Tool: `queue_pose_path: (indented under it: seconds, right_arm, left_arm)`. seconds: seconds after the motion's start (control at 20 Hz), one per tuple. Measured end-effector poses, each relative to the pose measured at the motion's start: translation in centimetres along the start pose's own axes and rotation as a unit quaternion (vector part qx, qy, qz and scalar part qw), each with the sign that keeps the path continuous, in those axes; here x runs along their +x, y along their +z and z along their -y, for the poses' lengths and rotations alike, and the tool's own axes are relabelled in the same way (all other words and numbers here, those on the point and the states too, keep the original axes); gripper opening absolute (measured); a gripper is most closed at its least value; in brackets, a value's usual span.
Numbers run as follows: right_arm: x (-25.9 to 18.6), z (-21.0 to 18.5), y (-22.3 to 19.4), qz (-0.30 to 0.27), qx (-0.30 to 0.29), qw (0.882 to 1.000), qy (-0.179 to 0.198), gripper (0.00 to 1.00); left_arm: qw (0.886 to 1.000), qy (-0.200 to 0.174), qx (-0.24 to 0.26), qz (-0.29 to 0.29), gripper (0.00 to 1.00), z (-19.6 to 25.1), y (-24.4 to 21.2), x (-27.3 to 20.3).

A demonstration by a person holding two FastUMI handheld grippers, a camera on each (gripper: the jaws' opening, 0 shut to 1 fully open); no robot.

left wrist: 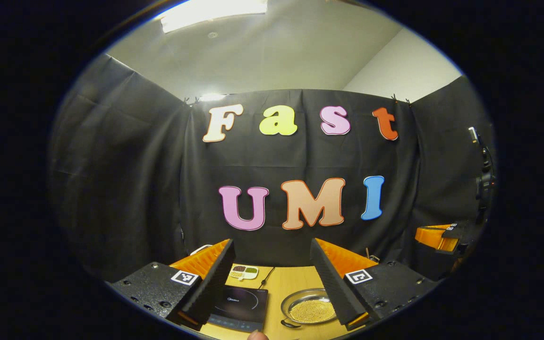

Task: First push the handle of the pot to place it horizontally, then grasp the pot with both hands and set it on the induction cooktop.

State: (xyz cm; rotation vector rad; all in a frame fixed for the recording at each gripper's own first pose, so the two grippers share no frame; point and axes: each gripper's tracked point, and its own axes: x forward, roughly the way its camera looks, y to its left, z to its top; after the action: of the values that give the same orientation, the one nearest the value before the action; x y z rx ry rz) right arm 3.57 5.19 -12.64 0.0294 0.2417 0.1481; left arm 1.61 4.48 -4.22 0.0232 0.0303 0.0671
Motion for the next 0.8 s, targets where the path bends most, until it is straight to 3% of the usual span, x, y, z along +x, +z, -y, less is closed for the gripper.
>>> queue_pose_path:
  seconds: [0.5, 0.55, 0.6, 0.8]
  right_arm:
    - [4.1, -8.4, -10.8, -0.115, 0.014, 0.991, -0.070, 0.03]
    - [4.6, -8.9, -11.9, -0.129, 0.014, 0.988, -0.078, 0.00]
    - [4.9, -9.5, -13.1, -0.145, 0.019, 0.986, -0.082, 0.04]
    - [5.9, -10.8, -18.8, -0.210, 0.028, 0.973, -0.089, 0.03]
  left_arm:
    - [0.997, -0.077, 0.004, -0.014, 0.97, -8.9, -6.5, 6.0]
    - [0.996, -0.085, 0.005, -0.020, 0.96, -9.3, -7.3, 6.2]
    - [0.995, -0.090, 0.006, -0.029, 0.96, -9.7, -8.1, 6.5]
    - [0.995, -0.093, -0.001, -0.048, 0.97, -11.5, -10.8, 8.0]
